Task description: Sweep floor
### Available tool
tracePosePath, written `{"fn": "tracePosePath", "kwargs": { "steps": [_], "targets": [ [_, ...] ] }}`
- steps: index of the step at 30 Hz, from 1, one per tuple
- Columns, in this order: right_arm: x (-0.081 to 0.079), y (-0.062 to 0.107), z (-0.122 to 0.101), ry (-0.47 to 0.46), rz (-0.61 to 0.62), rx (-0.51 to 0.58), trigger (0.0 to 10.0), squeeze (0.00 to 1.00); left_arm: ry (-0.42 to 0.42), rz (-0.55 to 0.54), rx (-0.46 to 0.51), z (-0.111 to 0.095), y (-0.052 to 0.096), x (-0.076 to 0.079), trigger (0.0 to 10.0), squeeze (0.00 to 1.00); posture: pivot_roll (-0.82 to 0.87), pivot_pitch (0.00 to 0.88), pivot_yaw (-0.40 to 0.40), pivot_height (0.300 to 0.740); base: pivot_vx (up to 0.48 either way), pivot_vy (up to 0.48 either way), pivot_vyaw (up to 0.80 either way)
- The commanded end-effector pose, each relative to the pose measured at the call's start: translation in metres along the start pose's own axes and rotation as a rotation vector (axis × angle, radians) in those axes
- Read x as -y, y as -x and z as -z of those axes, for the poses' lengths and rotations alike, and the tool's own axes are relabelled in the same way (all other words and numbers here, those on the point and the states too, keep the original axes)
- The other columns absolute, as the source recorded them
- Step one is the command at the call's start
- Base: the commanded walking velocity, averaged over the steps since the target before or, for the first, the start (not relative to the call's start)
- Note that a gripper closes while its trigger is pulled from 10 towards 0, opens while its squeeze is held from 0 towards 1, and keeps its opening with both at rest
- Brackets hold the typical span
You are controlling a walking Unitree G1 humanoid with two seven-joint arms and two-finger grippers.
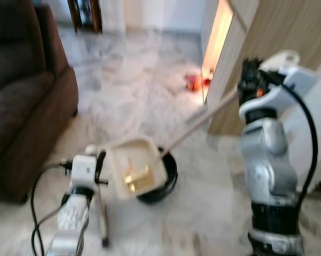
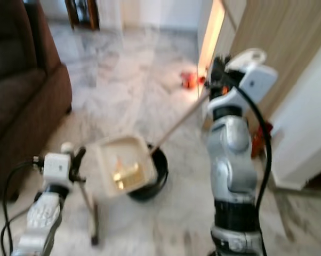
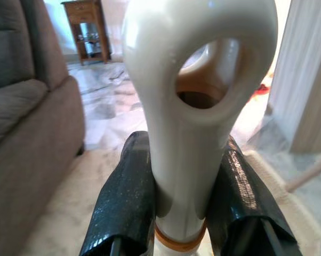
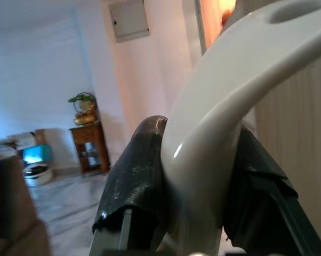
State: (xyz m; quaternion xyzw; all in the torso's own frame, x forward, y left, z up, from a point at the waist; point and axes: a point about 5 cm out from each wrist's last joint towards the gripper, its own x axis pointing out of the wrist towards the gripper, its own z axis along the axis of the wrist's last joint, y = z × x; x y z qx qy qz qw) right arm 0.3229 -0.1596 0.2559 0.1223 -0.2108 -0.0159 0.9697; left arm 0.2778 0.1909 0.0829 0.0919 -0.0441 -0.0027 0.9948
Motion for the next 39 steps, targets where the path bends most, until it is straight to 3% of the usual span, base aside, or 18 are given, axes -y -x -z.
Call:
{"fn": "tracePosePath", "kwargs": {
  "steps": [1,18,26,39],
  "targets": [
    [-0.01,-0.003,-0.016,-0.041,-0.031,0.081,10.0,0.0,-0.021,-0.009,0.041,-0.007,-0.002,-0.005,10.0,0.0,0.04,0.049,-0.068,0.74,0.364,0.0,0.0],
    [-0.012,-0.002,-0.015,-0.052,-0.038,0.075,10.0,0.0,-0.019,-0.009,0.047,-0.009,-0.003,-0.004,10.0,0.0,0.04,0.06,-0.068,0.74,0.364,0.0,0.0],
    [-0.016,-0.001,-0.017,-0.035,-0.06,0.088,10.0,0.0,-0.015,-0.006,0.054,-0.01,-0.003,-0.004,10.0,0.0,0.04,0.065,-0.067,0.74,0.0,0.0,0.0],
    [-0.052,0.013,-0.019,0.035,-0.214,0.158,10.0,0.0,-0.013,0.001,0.05,-0.009,-0.002,-0.002,10.0,0.0,0.04,0.069,-0.069,0.74,0.0,0.0,0.0]
  ]
}}
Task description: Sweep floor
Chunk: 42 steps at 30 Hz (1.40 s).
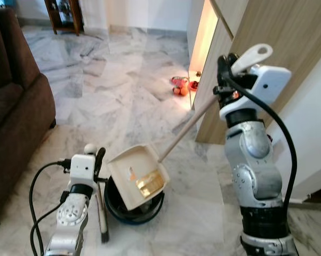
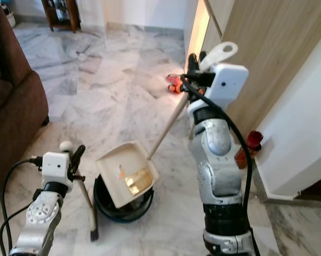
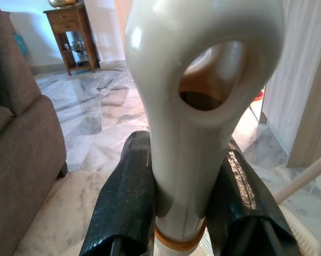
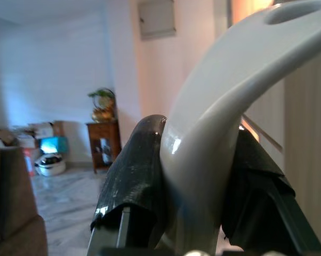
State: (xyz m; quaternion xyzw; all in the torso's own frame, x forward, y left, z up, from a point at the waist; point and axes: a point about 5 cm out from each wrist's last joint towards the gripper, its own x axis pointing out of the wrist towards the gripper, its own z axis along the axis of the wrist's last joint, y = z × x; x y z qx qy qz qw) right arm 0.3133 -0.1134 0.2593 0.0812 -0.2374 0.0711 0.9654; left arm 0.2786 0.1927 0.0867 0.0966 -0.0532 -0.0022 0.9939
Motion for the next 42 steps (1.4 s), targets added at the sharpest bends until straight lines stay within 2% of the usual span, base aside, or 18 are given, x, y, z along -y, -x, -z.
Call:
{"fn": "tracePosePath", "kwargs": {
  "steps": [1,4,8,9,13,17,23,29,42],
  "targets": [
    [-0.011,0.001,-0.024,0.005,-0.03,0.138,10.0,0.0,-0.002,0.003,0.033,-0.006,-0.001,0.0,10.0,0.0,0.04,0.069,-0.069,0.74,0.0,0.0,0.0],
    [-0.014,0.002,-0.025,0.005,-0.033,0.149,10.0,0.0,-0.002,0.004,0.033,-0.006,-0.001,0.0,10.0,0.0,0.04,0.068,-0.069,0.74,0.0,0.0,0.0],
    [-0.035,0.008,-0.029,0.061,-0.111,0.206,10.0,0.0,-0.003,0.003,0.034,-0.006,-0.001,0.0,10.0,0.0,0.04,0.068,-0.069,0.74,0.0,0.0,0.0],
    [-0.035,0.008,-0.029,0.061,-0.111,0.206,10.0,0.0,-0.003,0.003,0.034,-0.006,-0.001,0.0,10.0,0.0,0.04,0.068,-0.069,0.74,0.0,0.0,0.0],
    [-0.055,0.016,-0.03,0.087,-0.202,0.24,10.0,0.0,-0.011,0.007,0.039,-0.007,-0.002,0.0,10.0,0.0,0.04,0.068,-0.069,0.74,0.0,0.0,0.0],
    [-0.067,0.022,-0.034,0.081,-0.252,0.269,10.0,0.0,-0.011,0.01,0.038,-0.007,-0.002,0.0,10.0,0.0,0.04,0.068,-0.068,0.74,0.0,0.0,0.0],
    [-0.093,0.039,-0.038,0.033,-0.355,0.314,10.0,0.0,-0.01,0.014,0.042,-0.007,-0.003,0.001,10.0,0.0,0.04,0.067,-0.067,0.74,0.0,0.0,0.0],
    [-0.107,0.049,-0.042,0.07,-0.426,0.364,10.0,0.0,-0.01,0.015,0.043,-0.008,-0.003,0.001,10.0,0.0,0.04,0.067,-0.067,0.74,0.0,0.0,0.0],
    [-0.118,0.057,-0.046,0.151,-0.501,0.425,10.0,0.0,-0.007,0.015,0.041,-0.007,-0.003,0.002,10.0,0.0,0.04,0.074,-0.071,0.74,0.0,0.0,0.0]
  ]
}}
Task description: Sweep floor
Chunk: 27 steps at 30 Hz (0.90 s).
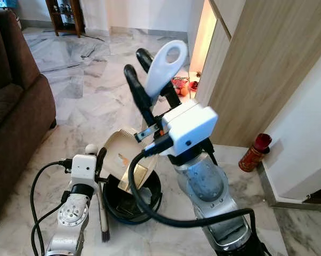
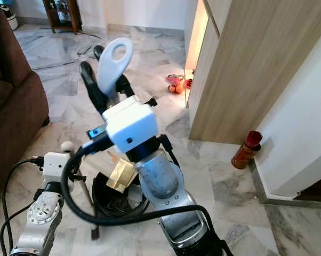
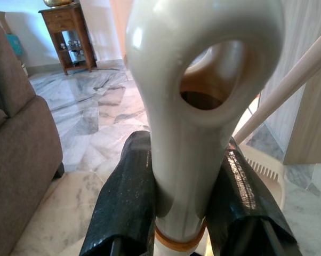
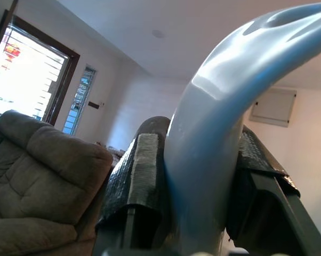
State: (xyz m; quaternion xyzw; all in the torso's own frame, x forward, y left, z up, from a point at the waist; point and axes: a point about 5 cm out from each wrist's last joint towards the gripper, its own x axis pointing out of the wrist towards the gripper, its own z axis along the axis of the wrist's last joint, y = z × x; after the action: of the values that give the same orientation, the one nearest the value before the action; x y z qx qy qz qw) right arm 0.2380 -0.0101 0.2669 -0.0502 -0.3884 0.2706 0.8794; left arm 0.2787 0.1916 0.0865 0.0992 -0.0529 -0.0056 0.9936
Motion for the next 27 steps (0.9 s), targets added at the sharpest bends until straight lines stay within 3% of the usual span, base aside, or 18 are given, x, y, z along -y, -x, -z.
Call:
{"fn": "tracePosePath", "kwargs": {
  "steps": [1,11,16,23,24,27],
  "targets": [
    [0.001,-0.003,-0.026,0.017,0.001,0.139,10.0,0.0,-0.002,0.008,0.041,-0.007,-0.003,0.001,10.0,0.0,0.04,0.074,-0.071,0.74,0.0,0.0,0.0],
    [0.009,-0.006,-0.018,0.092,0.038,0.115,10.0,0.0,-0.003,0.01,0.039,-0.007,-0.002,0.002,10.0,0.0,0.04,0.075,-0.071,0.74,0.0,0.0,0.0],
    [0.026,-0.012,-0.01,0.178,0.117,0.081,10.0,0.0,-0.003,0.008,0.039,-0.007,-0.003,0.002,10.0,0.0,0.04,0.075,-0.071,0.74,0.0,0.0,0.0],
    [0.085,-0.013,0.01,0.366,0.281,-0.021,10.0,0.0,0.0,0.009,0.039,-0.007,-0.003,0.002,10.0,0.0,0.04,0.072,-0.072,0.74,0.0,0.0,0.0],
    [0.103,-0.007,0.016,0.381,0.359,-0.061,10.0,0.0,-0.001,0.008,0.039,-0.007,-0.003,0.002,10.0,0.0,0.04,0.072,-0.072,0.74,0.0,0.0,0.0],
    [0.125,0.005,0.031,0.413,0.443,-0.15,10.0,0.0,0.0,0.006,0.038,-0.006,-0.002,0.002,10.0,0.0,0.04,0.067,-0.077,0.74,0.0,0.0,0.0]
  ]
}}
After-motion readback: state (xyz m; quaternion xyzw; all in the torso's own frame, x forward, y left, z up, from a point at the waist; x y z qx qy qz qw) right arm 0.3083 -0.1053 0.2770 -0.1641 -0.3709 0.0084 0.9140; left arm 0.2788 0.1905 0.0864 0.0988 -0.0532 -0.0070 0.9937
